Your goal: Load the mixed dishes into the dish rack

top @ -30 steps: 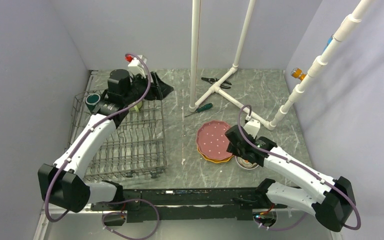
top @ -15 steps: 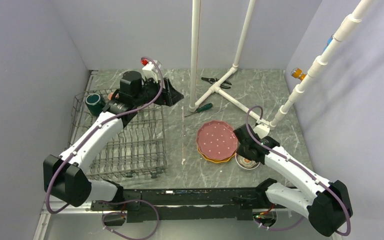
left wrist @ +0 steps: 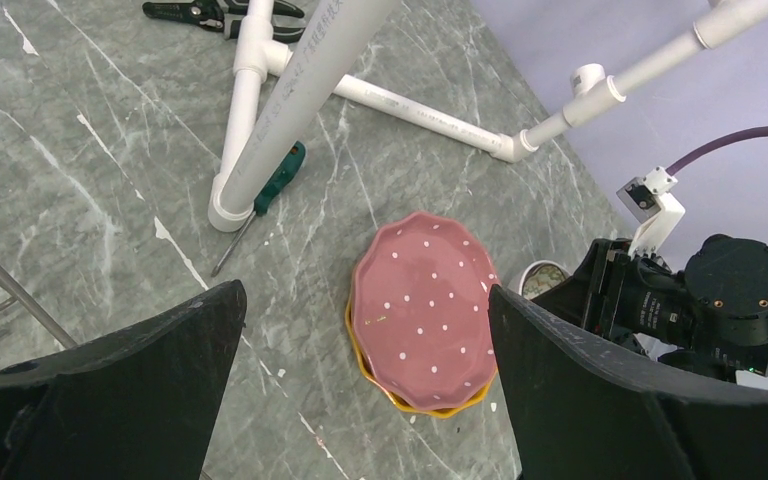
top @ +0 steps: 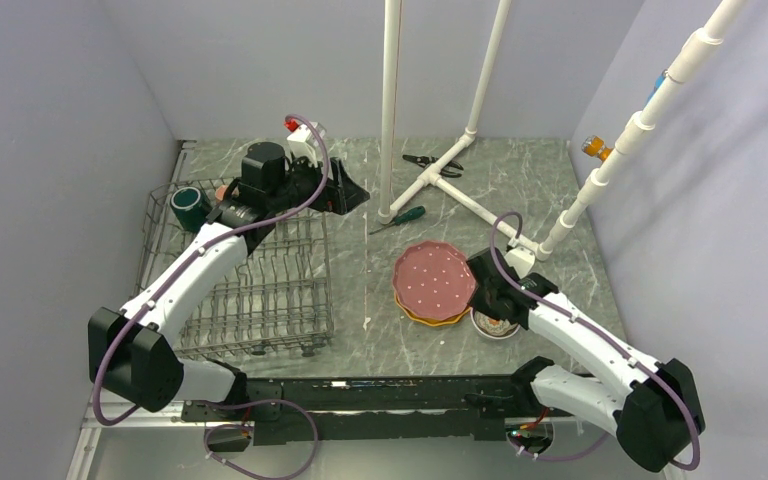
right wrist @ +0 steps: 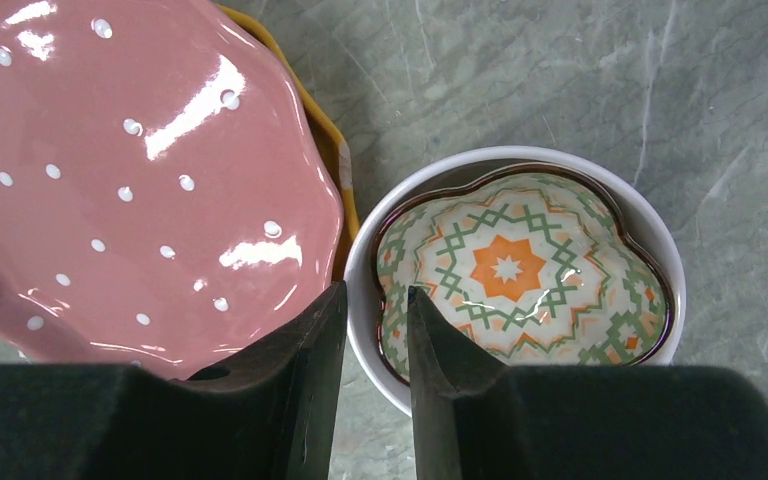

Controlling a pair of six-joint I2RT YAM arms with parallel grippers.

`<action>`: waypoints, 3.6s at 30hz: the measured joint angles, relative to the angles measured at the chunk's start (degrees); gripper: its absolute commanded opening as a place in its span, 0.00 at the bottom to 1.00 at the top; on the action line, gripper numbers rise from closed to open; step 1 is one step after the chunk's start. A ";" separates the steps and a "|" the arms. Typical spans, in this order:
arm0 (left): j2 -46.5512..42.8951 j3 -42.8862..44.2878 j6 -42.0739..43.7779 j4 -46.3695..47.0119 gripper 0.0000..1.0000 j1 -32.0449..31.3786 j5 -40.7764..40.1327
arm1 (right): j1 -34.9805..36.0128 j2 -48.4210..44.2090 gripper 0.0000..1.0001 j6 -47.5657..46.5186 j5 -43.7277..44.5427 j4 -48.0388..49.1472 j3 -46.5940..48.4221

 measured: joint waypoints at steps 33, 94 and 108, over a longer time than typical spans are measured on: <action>0.90 0.00 -0.02 0.02 0.95 -0.11 1.40 | -0.39 0.13 0.27 0.00 0.04 0.11 -1.36; 1.97 0.00 -0.52 0.07 0.95 -0.37 1.95 | -1.07 -9.64 0.00 -0.72 4.63 -6.54 4.57; 1.75 -2.67 -3.45 9.18 0.91 -1.29 6.45 | -1.07 -14.25 0.00 -2.71 2.73 -0.52 12.52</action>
